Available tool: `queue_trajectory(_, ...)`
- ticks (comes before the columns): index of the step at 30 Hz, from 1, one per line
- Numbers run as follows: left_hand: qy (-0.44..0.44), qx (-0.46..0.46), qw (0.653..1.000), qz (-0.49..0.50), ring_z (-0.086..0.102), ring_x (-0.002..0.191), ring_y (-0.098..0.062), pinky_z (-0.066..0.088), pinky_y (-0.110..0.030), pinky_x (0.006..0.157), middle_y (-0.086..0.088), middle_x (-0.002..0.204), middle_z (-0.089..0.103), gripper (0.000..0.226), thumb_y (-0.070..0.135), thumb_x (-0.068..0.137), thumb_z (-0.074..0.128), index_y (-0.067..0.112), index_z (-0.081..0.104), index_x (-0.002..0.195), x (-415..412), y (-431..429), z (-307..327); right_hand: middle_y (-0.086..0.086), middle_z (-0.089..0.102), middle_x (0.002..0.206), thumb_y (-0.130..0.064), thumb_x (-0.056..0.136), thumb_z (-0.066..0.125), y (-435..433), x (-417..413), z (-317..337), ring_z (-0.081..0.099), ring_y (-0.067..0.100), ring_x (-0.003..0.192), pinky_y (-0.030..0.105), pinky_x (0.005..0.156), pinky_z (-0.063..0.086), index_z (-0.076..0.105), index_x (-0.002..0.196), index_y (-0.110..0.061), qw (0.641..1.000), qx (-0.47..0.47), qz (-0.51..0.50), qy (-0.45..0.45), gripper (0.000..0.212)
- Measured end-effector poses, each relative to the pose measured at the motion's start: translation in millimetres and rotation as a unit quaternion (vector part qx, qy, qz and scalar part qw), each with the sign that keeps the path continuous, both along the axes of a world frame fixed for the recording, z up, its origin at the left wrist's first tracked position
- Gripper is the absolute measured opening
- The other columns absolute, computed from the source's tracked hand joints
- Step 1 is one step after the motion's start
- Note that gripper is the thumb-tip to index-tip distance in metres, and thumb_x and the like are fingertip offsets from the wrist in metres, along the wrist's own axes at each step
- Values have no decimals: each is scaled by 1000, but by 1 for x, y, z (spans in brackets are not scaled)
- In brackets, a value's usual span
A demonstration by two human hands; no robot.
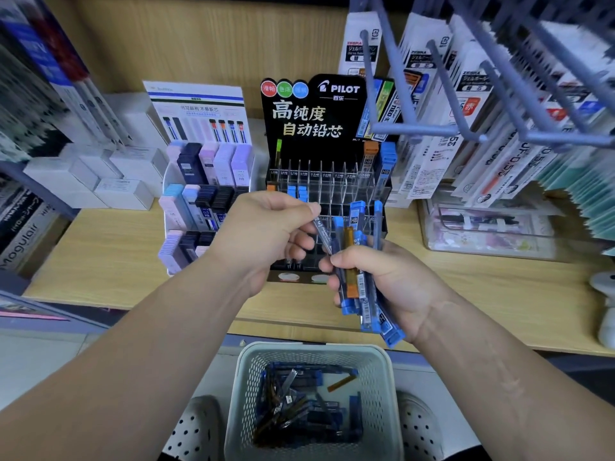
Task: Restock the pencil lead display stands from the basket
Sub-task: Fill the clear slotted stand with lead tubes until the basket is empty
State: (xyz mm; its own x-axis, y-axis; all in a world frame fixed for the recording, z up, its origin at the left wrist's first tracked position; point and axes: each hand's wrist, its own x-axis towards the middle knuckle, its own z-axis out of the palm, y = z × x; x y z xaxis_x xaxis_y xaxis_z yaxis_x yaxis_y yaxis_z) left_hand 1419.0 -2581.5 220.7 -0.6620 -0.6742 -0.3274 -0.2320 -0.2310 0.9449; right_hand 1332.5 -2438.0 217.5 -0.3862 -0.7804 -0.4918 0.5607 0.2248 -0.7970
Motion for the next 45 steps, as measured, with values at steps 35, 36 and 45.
queue_trajectory(35, -102, -529, 841, -47, 48, 57, -2, 43, -26, 61, 20, 57, 49, 8, 21, 78, 82, 22, 75, 75, -41, -35, -6, 11, 67, 80, 2, 87, 62, 15, -17, 0, 61, 19, 59, 31, 54, 54, 65, 95, -5, 999, -20, -46, -18, 11)
queue_trajectory(36, -107, -530, 840, -45, 48, 57, -4, 45, -27, 62, 20, 56, 48, 9, 20, 78, 82, 22, 74, 74, -42, -34, -6, 11, 66, 80, 3, 87, 62, 15, -17, 0, 61, 19, 59, 31, 54, 54, 65, 95, -4, 999, -19, -46, -18, 11)
queue_trajectory(45, -68, -435, 897, -39, 54, 53, -4, 44, -20, 57, 8, 59, 61, 16, 31, 86, 74, 24, 72, 72, -39, -20, 11, 10, 68, 78, 3, 85, 65, 15, -16, 3, 62, 19, 60, 31, 55, 54, 65, 99, -4, 999, -7, -41, -10, 16)
